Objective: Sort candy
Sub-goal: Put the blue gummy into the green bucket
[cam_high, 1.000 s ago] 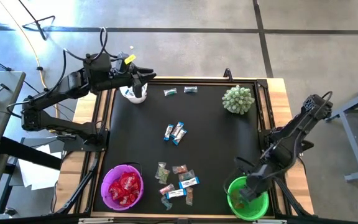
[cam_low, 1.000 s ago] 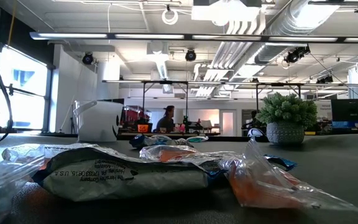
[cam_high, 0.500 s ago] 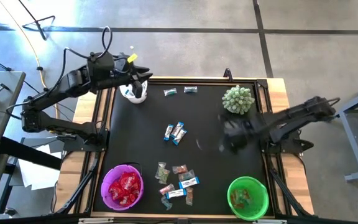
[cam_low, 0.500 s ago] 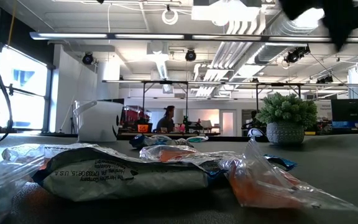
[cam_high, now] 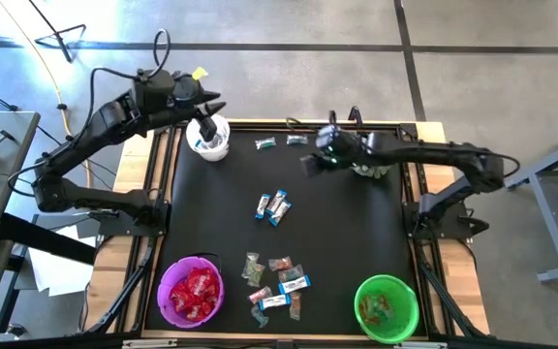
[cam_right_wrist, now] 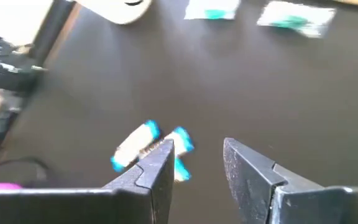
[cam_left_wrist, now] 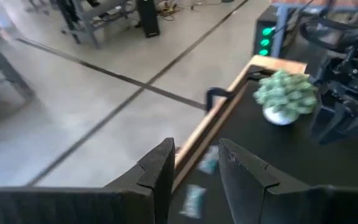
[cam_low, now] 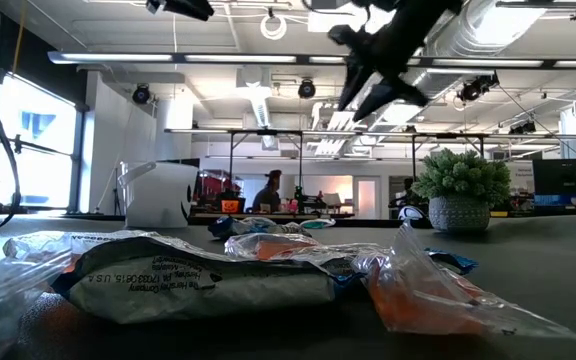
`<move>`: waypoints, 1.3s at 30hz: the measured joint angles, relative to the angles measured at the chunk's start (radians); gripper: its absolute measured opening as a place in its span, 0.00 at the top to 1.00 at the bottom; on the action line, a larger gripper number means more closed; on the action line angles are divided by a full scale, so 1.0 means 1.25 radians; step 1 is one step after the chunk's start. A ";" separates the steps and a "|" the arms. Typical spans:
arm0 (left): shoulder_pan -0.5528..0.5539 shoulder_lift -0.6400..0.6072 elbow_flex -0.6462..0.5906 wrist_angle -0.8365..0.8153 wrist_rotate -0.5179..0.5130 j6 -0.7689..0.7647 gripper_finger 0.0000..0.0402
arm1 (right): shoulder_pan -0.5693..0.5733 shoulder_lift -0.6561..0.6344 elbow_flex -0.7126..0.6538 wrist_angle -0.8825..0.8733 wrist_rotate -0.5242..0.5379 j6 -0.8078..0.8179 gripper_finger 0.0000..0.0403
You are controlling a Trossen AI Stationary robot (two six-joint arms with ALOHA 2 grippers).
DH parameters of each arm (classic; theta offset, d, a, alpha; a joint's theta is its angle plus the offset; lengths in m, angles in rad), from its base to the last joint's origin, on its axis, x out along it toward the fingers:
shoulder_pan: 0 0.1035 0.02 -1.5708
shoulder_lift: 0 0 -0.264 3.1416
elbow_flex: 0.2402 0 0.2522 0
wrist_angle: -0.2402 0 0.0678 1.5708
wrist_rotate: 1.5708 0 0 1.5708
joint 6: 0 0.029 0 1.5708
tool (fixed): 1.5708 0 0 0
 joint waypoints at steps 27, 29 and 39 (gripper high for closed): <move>0.274 -0.037 0.000 -0.007 0.085 0.175 0.72 | -0.130 0.575 0.761 -0.464 0.092 -0.671 0.67; 0.286 -0.037 0.000 -0.002 0.086 0.160 0.72 | -0.148 0.593 0.778 -0.468 0.141 -0.682 0.67; 0.305 -0.036 0.000 0.060 0.082 0.120 0.72 | -0.215 0.708 0.775 -0.478 0.110 -0.654 0.67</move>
